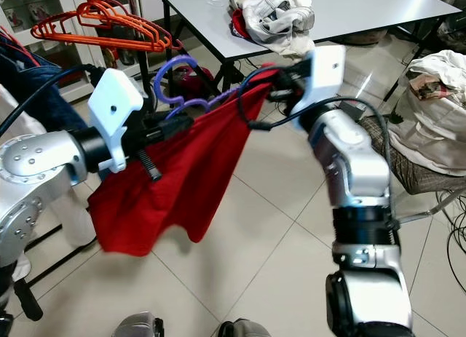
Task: Hang hanger
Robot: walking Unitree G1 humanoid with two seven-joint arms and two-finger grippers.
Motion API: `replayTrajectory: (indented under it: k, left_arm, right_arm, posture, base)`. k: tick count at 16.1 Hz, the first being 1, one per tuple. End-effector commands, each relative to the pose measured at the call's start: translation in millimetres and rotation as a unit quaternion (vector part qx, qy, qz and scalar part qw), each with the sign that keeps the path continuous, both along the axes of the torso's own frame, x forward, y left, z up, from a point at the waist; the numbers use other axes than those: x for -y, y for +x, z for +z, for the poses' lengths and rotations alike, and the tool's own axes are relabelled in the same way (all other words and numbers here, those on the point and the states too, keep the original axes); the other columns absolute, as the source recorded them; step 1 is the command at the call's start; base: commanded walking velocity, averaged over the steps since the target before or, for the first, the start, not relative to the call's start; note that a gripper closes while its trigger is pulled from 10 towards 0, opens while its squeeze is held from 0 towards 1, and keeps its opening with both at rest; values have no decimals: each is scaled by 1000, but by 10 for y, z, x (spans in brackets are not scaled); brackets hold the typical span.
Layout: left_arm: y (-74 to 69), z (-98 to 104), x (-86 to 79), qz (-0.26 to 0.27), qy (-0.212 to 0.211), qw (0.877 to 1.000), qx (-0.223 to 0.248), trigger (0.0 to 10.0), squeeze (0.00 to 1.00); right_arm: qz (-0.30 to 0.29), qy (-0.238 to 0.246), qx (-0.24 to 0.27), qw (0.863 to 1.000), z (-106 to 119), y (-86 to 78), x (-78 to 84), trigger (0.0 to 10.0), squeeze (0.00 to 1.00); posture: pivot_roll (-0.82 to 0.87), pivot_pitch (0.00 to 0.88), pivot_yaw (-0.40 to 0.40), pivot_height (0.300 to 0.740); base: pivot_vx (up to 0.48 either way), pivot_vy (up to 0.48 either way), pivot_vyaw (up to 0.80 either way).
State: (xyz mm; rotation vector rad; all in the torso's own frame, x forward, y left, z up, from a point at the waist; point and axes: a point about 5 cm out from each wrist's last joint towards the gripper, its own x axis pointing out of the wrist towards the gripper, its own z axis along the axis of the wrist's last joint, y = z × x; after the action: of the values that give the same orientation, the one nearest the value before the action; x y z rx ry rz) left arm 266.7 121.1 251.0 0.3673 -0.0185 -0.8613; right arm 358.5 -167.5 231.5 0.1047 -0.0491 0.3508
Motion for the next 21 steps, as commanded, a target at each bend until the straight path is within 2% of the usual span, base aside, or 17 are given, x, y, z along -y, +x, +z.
replayTrajectory:
  k: [1,3,5,8,11,14,15,17,18,19,20,21]
  left_arm:
    - [-23,-11,-60,-7,5,1000,-7,10000,0]
    - [-68,-2,-124,-31,11,999,-11,10000,0]
    - [-118,31,-164,-58,5,998,-4,10000,0]
    - [-152,171,-276,-73,-51,996,3,10000,0]
    - [-211,277,-320,-115,-129,985,-10,10000,0]
    - [-282,296,-322,-152,-147,977,-33,10000,0]
    - [-272,300,-322,-146,-147,978,-26,10000,0]
    - [-124,355,-325,-85,-182,980,13,10000,0]
    - [231,437,-309,52,-232,969,63,10000,0]
    - [317,456,-302,83,-252,962,66,10000,0]
    - [491,547,-277,141,-308,938,79,10000,0]
    - [546,599,-256,156,-330,927,87,10000,0]
  right_arm:
    - [-57,10,23,998,126,16,278,0,0]
    - [-87,3,22,996,161,40,463,0,0]
    - [-101,-3,22,995,184,45,564,0,0]
    - [-113,-12,15,993,172,47,673,0,0]
    - [-101,-6,8,995,123,61,597,0,0]
    - [-92,-3,6,996,98,63,533,0,0]
    - [-88,-1,8,996,107,65,515,0,0]
    - [-75,4,6,997,98,61,456,0,0]
    - [-49,4,-5,999,11,32,292,0,0]
    - [-40,5,-7,999,-16,17,238,0,0]
    - [-14,13,-14,1000,-88,-36,72,0,0]
    - [-6,16,-17,1000,-121,-65,1,0,0]
  posture:
    - [-1,43,-91,740]
    - [0,41,-92,740]
    - [-1,40,-93,740]
    - [0,39,-102,740]
    - [3,40,-101,740]
    - [7,42,-103,740]
    - [8,43,-104,740]
    - [10,42,-110,740]
    - [18,45,-116,740]
    - [18,45,-116,740]
    - [17,45,-116,740]
    - [17,45,-116,740]
  base:
    - [0,0,0]
    - [0,0,0]
    - [0,0,0]
    - [0,0,0]
    - [0,0,0]
    - [0,0,0]
    - [0,0,0]
    - [0,0,0]
    - [0,0,0]
    - [0,0,0]
    - [0,0,0]
    - [0,0,0]
